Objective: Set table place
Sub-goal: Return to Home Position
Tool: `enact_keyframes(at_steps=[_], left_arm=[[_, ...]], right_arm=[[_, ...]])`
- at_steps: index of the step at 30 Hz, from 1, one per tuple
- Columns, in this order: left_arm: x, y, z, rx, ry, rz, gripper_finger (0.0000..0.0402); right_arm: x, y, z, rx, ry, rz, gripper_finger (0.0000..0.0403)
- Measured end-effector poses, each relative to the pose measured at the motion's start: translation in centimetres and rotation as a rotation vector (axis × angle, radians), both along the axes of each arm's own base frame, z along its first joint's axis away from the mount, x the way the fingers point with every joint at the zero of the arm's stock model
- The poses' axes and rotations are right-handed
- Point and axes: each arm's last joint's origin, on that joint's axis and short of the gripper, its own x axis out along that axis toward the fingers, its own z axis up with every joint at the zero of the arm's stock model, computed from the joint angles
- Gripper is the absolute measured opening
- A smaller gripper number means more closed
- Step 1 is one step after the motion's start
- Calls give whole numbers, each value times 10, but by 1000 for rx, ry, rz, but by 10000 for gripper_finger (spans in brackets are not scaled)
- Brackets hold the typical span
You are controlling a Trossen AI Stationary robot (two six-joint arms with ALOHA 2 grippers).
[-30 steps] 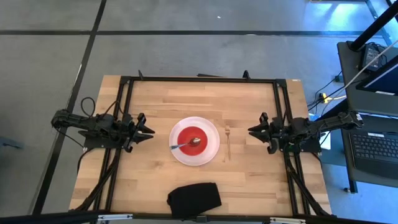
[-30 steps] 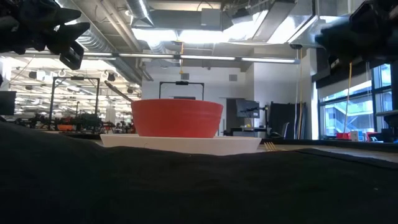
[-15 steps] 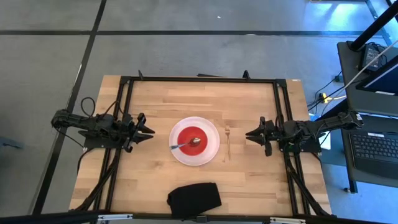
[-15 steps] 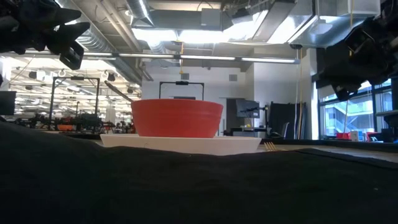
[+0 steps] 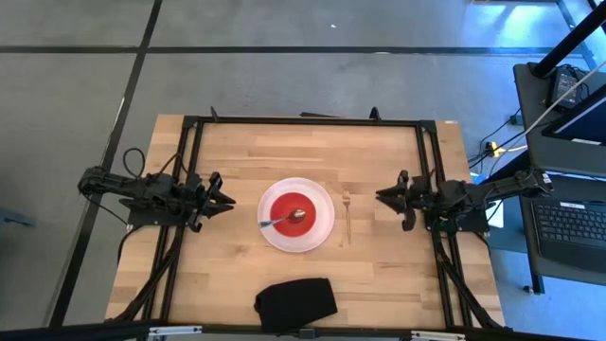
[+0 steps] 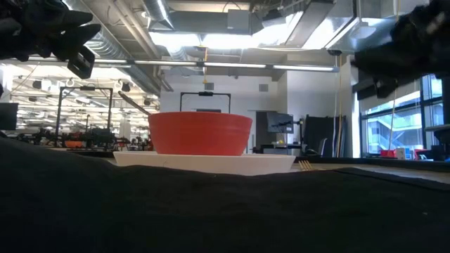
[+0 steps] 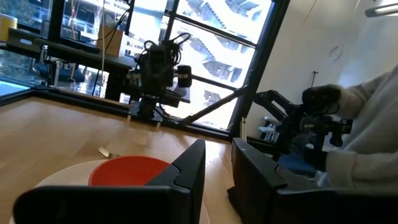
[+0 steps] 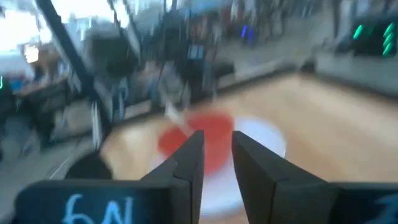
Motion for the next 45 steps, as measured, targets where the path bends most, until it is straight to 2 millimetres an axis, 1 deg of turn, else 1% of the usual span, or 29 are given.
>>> enact_keyframes(at_steps=[3, 6, 10, 17, 21, 26, 29, 31, 33, 35, 40, 45], left_arm=[[0, 0, 0, 0, 0, 0, 69], [0, 0, 0, 0, 0, 0, 68], [0, 0, 0, 0, 0, 0, 74], [0, 0, 0, 0, 0, 0, 87], [0, 0, 0, 0, 0, 0, 92], [0, 0, 0, 0, 0, 0, 98], [0, 0, 0, 0, 0, 0, 101], [0, 0, 0, 0, 0, 0, 102], [0, 0, 0, 0, 0, 0, 102], [0, 0, 0, 0, 0, 0, 99], [0, 0, 0, 0, 0, 0, 90], [0, 0, 0, 0, 0, 0, 84]], right_arm=[[0, -1, 8, -26, -70, -46, 85], [0, -1, 8, -2, -73, -44, 85], [0, -1, 2, 38, -26, -43, 85], [-2, -3, 8, 56, -91, -63, 85], [-3, -8, 6, 98, -81, -190, 85], [-5, -13, -7, 327, -38, -407, 85], [-8, -18, -8, 336, -66, -575, 85], [-9, -19, -6, 286, -73, -618, 85], [-9, -19, -3, 214, -61, -613, 85], [-9, -17, -3, 135, -30, -564, 85], [-7, -9, -1, -22, 15, -341, 85], [-7, -2, 0, -77, 10, -136, 85]])
